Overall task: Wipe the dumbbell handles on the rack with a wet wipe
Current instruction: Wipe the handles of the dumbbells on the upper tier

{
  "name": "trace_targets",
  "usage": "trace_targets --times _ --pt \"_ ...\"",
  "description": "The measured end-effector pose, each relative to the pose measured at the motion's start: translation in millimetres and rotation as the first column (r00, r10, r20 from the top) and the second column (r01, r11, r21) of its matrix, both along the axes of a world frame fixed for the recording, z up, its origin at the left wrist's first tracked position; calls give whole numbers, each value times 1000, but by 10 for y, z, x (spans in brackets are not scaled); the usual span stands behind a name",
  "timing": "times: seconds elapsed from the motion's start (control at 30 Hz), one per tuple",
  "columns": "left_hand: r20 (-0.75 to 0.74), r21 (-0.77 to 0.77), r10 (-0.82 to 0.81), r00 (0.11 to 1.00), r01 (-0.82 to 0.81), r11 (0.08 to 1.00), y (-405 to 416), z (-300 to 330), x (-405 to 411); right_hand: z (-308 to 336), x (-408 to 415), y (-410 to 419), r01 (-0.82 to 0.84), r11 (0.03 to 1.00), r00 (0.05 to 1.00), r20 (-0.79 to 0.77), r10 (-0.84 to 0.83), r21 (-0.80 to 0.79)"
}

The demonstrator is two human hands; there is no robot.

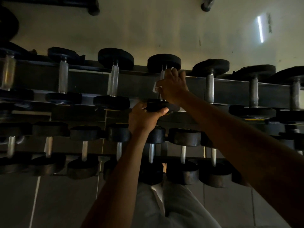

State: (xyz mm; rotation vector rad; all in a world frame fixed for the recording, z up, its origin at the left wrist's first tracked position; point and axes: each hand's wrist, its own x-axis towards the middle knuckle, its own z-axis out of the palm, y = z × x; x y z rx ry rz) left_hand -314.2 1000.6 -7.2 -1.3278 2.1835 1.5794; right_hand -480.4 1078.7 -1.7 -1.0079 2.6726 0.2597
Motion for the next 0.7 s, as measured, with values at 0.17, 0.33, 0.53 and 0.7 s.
trace_targets --times 0.17,0.33,0.53,0.7 --pt "38 -43 -80 996 82 996 -42 163 -4 138 -18 8 -52 998 991 124 46 42" --pt "56 -14 -106 993 107 994 -75 191 -9 253 12 -1 -117 986 983 158 97 121" --pt "87 9 -125 988 124 992 -94 206 -26 306 30 4 -134 980 972 212 102 145" --pt "128 -28 -150 980 155 987 -105 205 -57 387 -47 234 58 998 915 402 -45 -19"
